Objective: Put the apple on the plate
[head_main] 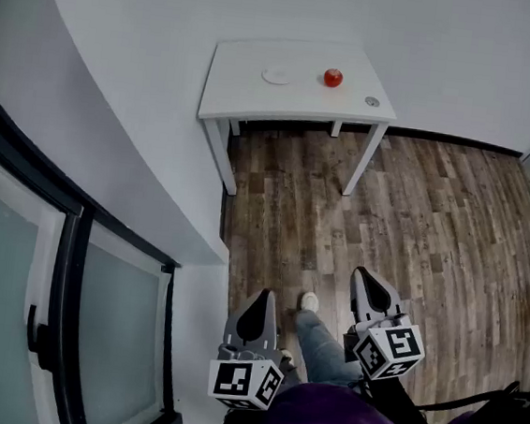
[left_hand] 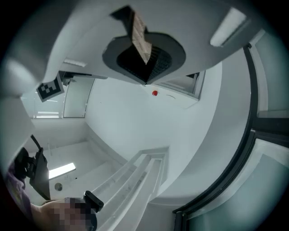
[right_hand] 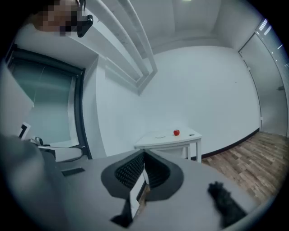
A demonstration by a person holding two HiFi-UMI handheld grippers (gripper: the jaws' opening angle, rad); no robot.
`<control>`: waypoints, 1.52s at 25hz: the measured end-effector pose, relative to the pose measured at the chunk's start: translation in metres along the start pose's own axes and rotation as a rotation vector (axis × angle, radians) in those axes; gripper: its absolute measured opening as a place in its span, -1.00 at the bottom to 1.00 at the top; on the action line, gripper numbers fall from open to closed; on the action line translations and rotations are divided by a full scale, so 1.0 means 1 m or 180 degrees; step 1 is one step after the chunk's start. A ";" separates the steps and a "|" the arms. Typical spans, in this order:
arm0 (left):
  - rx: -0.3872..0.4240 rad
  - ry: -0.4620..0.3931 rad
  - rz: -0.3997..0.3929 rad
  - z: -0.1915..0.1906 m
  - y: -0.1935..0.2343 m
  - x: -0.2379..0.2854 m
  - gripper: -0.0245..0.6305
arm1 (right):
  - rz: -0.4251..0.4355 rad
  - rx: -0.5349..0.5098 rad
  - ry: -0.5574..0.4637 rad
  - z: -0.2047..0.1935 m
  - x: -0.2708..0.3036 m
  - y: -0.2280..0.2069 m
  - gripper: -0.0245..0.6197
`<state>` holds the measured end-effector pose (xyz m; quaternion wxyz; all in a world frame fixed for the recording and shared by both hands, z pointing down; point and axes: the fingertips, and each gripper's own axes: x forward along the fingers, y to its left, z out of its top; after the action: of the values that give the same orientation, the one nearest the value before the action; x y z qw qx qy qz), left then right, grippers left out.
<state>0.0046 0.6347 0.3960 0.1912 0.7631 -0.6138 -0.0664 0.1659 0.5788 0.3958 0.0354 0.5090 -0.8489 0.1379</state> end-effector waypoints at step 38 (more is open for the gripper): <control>-0.0110 0.0003 0.0406 0.054 0.066 0.336 -0.91 | -0.0048 -0.0286 0.0540 0.061 0.310 -0.180 -0.90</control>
<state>0.0063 0.2884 0.4163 0.2084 0.7190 -0.6599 -0.0643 0.1795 0.2170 0.4350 0.1310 0.4998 -0.8443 0.1421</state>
